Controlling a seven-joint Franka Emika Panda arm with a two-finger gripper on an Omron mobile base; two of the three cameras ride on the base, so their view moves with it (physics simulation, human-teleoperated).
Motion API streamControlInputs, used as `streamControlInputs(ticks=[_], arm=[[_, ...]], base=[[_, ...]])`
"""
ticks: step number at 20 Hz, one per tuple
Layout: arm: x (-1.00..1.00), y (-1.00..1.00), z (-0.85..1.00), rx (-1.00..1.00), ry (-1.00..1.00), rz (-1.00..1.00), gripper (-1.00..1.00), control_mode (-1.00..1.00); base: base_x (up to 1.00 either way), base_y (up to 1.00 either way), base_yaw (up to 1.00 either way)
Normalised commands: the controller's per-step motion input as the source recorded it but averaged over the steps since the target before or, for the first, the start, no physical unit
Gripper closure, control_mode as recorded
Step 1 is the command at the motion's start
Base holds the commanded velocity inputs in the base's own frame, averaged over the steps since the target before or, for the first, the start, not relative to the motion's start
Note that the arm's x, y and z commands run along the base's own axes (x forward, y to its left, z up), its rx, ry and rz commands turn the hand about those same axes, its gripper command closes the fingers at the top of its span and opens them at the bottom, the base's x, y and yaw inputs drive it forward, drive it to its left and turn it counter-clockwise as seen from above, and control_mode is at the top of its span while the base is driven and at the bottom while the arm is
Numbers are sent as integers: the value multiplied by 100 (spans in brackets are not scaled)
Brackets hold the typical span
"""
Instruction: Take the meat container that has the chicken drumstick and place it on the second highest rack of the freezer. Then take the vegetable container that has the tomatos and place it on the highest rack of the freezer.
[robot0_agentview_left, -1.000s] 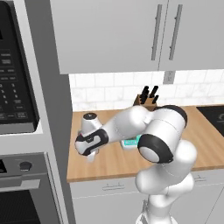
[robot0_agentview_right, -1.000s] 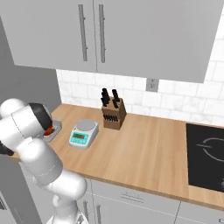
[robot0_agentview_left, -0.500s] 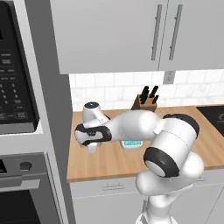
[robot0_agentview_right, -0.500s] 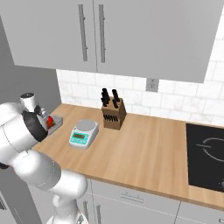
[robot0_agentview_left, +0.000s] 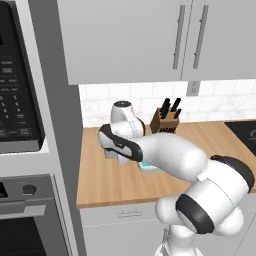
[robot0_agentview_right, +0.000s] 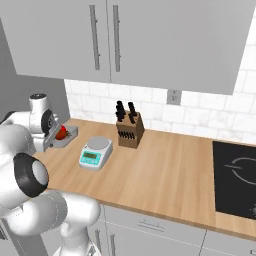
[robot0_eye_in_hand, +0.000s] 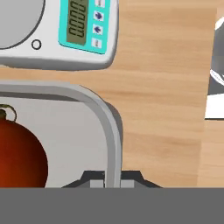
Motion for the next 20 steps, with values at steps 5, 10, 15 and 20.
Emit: streamControlInputs(ticks=[5, 10, 15, 20], arm=[[-47, -72, 53, 0, 0, 0, 100, -100], [-55, -81, 41, 0, 0, 0, 100, -100], [-65, -84, 37, 0, 0, 0, 100, -100], [-67, -68, 39, 0, 0, 0, 100, -100]], base=[[0, 0, 0], [0, 0, 0], [0, 0, 0], [0, 0, 0]])
